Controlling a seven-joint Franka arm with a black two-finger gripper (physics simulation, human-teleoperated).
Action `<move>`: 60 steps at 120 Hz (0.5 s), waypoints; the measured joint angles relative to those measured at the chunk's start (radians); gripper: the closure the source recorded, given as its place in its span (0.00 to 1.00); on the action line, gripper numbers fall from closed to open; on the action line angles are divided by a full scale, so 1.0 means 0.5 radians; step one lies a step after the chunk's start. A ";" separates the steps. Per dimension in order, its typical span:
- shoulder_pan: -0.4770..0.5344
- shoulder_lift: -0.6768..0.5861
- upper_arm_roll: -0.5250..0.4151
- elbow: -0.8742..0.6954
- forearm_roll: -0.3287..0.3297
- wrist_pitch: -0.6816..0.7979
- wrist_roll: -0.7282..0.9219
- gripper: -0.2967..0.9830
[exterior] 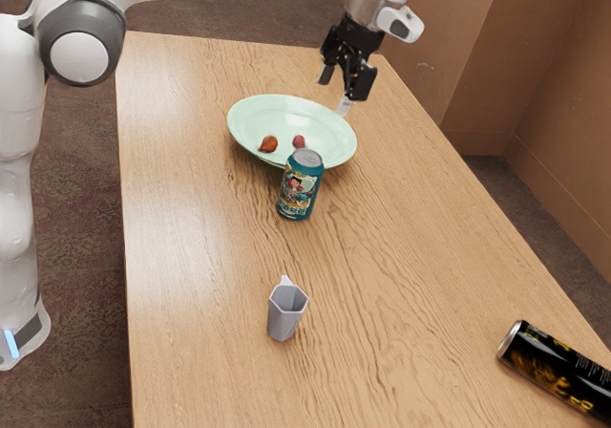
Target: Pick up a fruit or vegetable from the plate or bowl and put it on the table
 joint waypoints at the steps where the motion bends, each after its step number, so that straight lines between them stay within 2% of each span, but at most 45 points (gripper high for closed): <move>1: 0.001 0.000 0.000 0.000 -0.002 0.013 -0.001 0.23; 16: 0.008 0.000 0.070 0.016 -0.069 0.156 -0.021 0.23; 26: 0.003 -0.070 0.088 0.291 -0.088 0.161 -0.035 0.23; 35: -0.007 -0.175 0.163 0.378 -0.103 0.107 -0.047 0.23; 44: 0.004 -0.183 0.214 0.324 -0.126 0.038 -0.057 0.23; 60: -0.032 -0.156 0.479 0.186 -0.180 -0.037 -0.166 0.23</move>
